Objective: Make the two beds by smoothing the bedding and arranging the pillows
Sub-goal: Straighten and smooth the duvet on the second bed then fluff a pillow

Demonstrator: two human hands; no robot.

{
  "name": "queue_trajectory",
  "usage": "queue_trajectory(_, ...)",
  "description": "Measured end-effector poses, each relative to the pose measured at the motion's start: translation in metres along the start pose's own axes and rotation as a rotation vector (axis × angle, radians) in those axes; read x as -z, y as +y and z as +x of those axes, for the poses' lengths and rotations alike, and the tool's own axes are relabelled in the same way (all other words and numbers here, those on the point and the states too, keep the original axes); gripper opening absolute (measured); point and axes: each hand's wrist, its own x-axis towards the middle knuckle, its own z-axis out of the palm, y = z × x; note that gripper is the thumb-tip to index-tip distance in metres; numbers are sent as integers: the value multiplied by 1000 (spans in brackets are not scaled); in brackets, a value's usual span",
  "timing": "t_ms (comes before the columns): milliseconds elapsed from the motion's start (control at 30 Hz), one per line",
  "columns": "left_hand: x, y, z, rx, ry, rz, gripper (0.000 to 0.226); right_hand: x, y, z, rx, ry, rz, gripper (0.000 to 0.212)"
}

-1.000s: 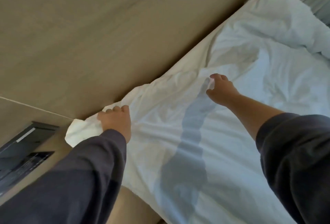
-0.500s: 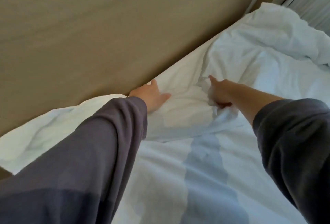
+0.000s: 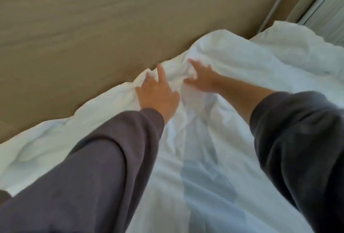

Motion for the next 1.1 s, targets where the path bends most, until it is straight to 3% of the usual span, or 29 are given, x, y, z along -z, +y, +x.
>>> queue_trajectory(33,-21,2,-18,-62,-84,109,81,-30,3,-7,-38,-106,-113,74)
queue_trajectory(100,-57,-14,-40,-129,-248,262,78,-78,8,-26,-26,-152,-222,70)
queue_trajectory(200,-71,-42,-44,-112,-264,258,75,-86,21,-49,66,-37,-242,63)
queue_trajectory(333,-49,-38,-77,-95,-356,278,73,-72,62,-107,38,25,-321,60)
queue_trajectory(500,-9,-4,-154,-201,-576,165,70,-70,89,-214,-64,-212,-216,60)
queue_trajectory(700,33,77,-242,-455,-776,128,70,-49,119,-325,-207,-419,-148,59)
queue_trajectory(867,36,132,-289,-532,-849,166,71,-34,162,-398,-302,-466,-98,60)
queue_trajectory(1000,26,169,-327,-596,-821,202,102,-35,201,-456,-432,-472,-58,59)
queue_trajectory(1100,7,183,-357,-658,-822,253,94,-56,222,-497,-539,-440,-18,60)
